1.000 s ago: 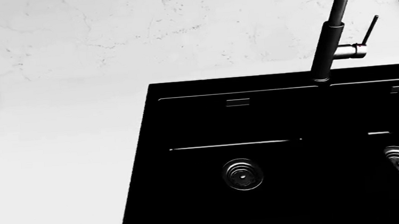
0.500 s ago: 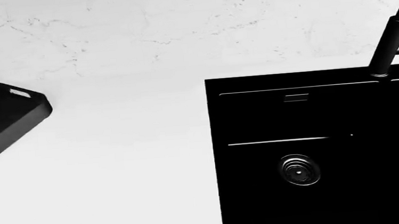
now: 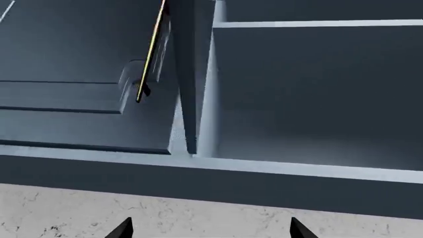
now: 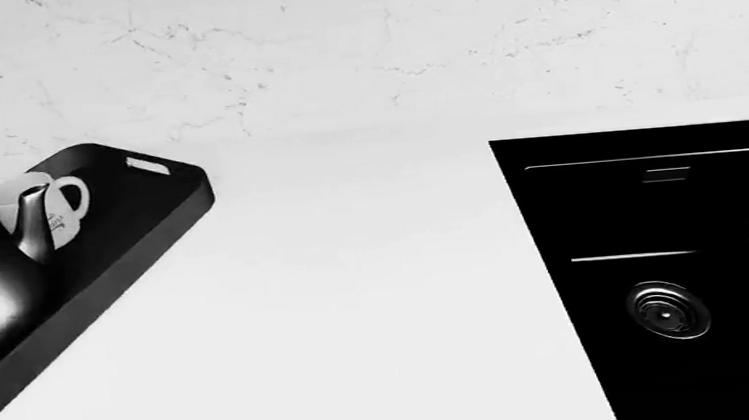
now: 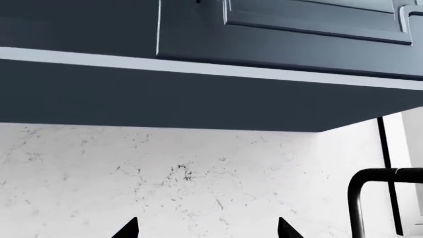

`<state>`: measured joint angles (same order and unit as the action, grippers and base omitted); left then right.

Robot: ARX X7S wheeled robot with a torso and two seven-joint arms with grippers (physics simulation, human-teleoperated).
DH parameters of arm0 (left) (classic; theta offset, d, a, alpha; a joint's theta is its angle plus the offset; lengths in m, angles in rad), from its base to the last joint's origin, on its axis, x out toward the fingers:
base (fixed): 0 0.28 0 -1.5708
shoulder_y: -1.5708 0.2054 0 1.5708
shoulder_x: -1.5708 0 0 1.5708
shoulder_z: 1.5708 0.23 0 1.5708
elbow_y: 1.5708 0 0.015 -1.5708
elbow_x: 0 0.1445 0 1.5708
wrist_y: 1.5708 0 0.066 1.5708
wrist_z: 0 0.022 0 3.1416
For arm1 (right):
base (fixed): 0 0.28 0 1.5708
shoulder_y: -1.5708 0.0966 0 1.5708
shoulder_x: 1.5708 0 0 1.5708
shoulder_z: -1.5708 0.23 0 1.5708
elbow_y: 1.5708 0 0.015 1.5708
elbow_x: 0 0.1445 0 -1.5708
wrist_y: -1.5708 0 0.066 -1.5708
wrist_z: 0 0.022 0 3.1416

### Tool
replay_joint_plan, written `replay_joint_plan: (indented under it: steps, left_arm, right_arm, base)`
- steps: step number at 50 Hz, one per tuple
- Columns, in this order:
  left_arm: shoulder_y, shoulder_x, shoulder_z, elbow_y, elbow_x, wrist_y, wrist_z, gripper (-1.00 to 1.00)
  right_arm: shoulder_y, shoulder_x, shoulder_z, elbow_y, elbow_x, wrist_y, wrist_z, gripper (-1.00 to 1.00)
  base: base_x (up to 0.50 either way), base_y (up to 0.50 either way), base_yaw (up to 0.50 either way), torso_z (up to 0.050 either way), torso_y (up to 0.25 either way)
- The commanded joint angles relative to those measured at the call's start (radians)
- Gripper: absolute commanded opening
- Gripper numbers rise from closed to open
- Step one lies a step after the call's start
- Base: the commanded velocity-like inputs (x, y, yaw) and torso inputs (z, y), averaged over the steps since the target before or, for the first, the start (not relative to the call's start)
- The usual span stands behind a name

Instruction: Pick the kettle from the counter and place it on the tray. Then pick the mug from the cabinet and place it on the tray. Then close the cabinet doors.

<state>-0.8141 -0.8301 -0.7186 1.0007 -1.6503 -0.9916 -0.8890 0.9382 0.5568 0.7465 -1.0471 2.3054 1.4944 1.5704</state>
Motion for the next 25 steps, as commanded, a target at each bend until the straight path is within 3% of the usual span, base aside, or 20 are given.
replay_joint_plan:
  steps: [1, 14, 19, 22, 25]
  left_arm:
    - [-0.001, 0.004, 0.017, -0.007, 0.019, -0.007, -0.003, 1.00]
    - [-0.003, -0.030, 0.046, -0.070, 0.005, -0.012, -0.092, 1.00]
    - [-0.047, -0.090, 0.081, -0.141, 0.026, -0.018, -0.199, 1.00]
    - [-0.103, -0.141, 0.129, -0.159, 0.139, -0.036, -0.197, 1.00]
    - [-0.206, -0.170, 0.254, -0.186, 0.290, -0.028, -0.187, 1.00]
  right_arm:
    - [-0.005, -0.018, 0.001, 0.000, -0.008, 0.012, 0.000, 1.00]
    - [-0.025, -0.017, -0.007, 0.000, -0.013, -0.001, 0.000, 1.00]
    - [-0.042, -0.009, -0.010, 0.000, -0.013, -0.029, -0.001, 1.00]
    - [-0.050, -0.020, 0.007, 0.000, -0.006, -0.023, -0.001, 1.00]
    - [-0.060, -0.060, 0.030, 0.000, 0.002, 0.010, 0.000, 1.00]
  base:
    - [0.00, 0.50, 0.00, 0.000, 0.000]
    - [0.00, 0.50, 0.00, 0.000, 0.000]
    - [0.00, 0.00, 0.00, 0.000, 0.000]
    - [0.00, 0.00, 0.00, 0.000, 0.000]
    - [0.00, 0.00, 0.00, 0.000, 0.000]
